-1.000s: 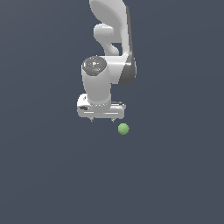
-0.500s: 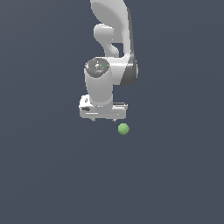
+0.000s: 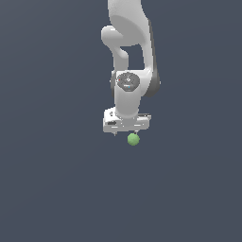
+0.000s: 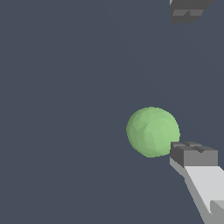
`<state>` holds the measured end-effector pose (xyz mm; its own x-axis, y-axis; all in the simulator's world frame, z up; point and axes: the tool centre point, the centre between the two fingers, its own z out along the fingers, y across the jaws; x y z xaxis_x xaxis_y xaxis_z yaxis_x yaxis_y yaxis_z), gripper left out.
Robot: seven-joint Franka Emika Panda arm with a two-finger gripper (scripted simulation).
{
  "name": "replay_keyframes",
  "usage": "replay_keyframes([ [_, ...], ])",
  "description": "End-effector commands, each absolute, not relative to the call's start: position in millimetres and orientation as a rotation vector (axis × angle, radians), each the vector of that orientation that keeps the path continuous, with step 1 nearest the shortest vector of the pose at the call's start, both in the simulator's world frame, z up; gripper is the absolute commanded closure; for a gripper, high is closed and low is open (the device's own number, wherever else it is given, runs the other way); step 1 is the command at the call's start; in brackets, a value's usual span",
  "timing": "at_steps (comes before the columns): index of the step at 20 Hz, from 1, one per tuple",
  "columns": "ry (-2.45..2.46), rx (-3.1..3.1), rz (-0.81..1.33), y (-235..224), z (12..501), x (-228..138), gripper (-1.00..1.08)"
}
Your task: Pick up the object and move it to a goal position.
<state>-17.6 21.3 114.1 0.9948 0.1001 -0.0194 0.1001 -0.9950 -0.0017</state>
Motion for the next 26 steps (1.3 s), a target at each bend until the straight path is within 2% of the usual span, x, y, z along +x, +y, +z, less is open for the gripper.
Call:
replay_keyframes([
  [1, -0.221, -3.134, 0.018, 39.1, 103.9, -21.6, -0.92],
  [8, -0.313, -3.126, 0.001, 64.7, 89.5, -28.7, -0.92],
  [15, -0.313, -3.126, 0.003, 64.8, 84.0, -29.1, -0.92],
  [26, -0.318, -3.125, 0.0, 66.0, 40.9, -30.0, -0.92],
])
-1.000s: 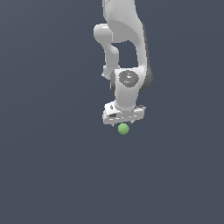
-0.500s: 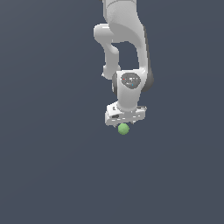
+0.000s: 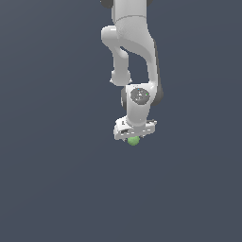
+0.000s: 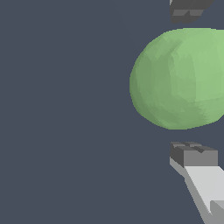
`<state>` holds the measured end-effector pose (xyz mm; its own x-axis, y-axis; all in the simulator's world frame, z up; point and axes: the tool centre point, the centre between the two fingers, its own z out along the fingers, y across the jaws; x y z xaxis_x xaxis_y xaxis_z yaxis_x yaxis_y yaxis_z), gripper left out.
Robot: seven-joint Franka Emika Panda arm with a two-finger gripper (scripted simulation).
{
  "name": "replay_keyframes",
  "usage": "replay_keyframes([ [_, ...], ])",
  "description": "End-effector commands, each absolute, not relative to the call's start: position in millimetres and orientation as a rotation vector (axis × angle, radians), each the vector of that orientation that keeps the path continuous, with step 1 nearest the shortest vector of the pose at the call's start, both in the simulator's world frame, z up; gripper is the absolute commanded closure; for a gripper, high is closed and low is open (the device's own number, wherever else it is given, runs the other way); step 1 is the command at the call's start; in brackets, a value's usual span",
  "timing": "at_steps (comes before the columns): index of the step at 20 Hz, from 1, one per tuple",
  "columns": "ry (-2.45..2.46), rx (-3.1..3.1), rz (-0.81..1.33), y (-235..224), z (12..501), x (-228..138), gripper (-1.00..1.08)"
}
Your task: Pick up the object and move it to a goal position.
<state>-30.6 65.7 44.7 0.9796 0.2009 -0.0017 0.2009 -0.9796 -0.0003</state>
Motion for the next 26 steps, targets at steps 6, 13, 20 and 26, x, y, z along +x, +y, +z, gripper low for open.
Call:
replay_keyframes([
  [6, -0.318, -3.125, 0.0, 66.0, 38.7, -29.4, 1.08],
  [13, -0.318, -3.125, 0.0, 66.0, 38.7, -29.4, 1.08],
  [20, -0.318, -3.125, -0.002, 66.7, 47.5, -31.6, 1.08],
  [26, -0.318, -3.125, -0.002, 68.3, 71.6, -39.5, 1.08],
])
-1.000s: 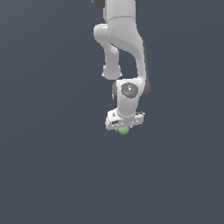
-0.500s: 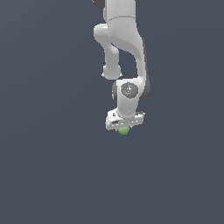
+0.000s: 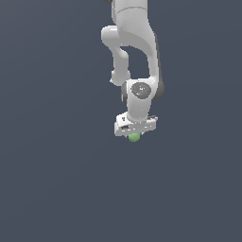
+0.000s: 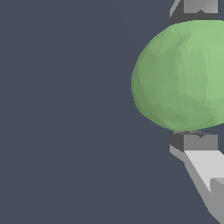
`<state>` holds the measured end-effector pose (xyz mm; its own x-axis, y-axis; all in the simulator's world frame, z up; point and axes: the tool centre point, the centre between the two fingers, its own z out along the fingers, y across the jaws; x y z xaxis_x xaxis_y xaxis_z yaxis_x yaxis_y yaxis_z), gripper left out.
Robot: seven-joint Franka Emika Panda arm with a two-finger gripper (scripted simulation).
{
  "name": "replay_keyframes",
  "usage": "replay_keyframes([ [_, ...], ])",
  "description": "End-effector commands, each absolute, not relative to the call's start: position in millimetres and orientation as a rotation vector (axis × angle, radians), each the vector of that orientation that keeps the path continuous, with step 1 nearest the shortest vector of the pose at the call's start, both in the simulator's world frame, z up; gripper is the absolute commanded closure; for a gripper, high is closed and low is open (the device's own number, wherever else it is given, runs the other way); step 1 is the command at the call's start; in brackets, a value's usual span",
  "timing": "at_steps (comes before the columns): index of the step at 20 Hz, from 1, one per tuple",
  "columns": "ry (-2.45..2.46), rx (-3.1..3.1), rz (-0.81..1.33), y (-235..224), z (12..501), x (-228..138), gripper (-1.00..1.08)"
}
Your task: Pick up the object and move it to a goal position.
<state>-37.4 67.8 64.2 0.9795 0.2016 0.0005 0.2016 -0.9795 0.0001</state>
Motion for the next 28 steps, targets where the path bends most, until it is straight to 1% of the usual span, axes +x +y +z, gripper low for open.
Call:
replay_keyframes([
  [1, 0.318, 3.125, 0.002, 68.6, 77.3, -41.3, 1.08],
  [6, 0.319, 3.125, 0.002, 71.1, 112.6, -52.7, 1.08],
  [11, 0.319, 3.125, 0.002, 74.1, 158.4, -67.2, 1.08],
  [28, 0.319, 3.125, 0.001, 86.6, 333.4, -119.3, 1.08],
])
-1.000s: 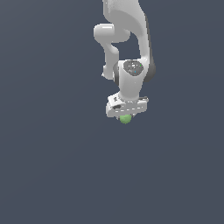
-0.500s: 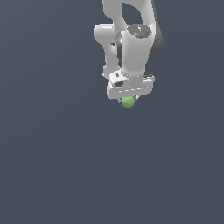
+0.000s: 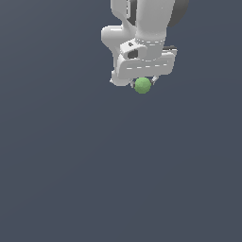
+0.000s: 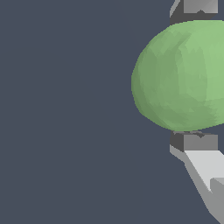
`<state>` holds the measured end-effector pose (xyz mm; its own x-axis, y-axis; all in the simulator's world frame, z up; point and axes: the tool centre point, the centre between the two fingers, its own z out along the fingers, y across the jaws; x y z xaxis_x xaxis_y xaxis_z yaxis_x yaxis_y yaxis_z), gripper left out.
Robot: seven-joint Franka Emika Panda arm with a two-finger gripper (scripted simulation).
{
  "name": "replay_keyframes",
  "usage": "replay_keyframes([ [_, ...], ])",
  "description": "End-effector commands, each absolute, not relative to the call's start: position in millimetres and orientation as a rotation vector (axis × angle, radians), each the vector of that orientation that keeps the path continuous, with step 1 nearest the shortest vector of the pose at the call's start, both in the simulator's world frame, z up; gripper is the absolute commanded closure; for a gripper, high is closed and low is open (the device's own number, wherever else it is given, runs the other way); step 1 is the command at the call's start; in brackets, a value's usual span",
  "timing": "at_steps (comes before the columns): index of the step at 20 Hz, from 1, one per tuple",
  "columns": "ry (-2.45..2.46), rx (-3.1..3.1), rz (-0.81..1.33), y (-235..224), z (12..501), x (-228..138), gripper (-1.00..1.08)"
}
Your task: Pick up the object and move it to a goal position.
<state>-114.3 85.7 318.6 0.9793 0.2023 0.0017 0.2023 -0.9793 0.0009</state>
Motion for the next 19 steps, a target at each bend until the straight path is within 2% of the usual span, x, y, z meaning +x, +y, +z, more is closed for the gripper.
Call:
replay_keyframes([
  [1, 0.319, 3.125, 0.0, 87.1, 342.3, -121.6, 1.08],
  [10, 0.319, 3.125, 0.0, 91.7, 403.3, -136.9, 1.08],
  [19, 0.318, 3.125, 0.0, 93.2, 423.0, -140.0, 1.08],
])
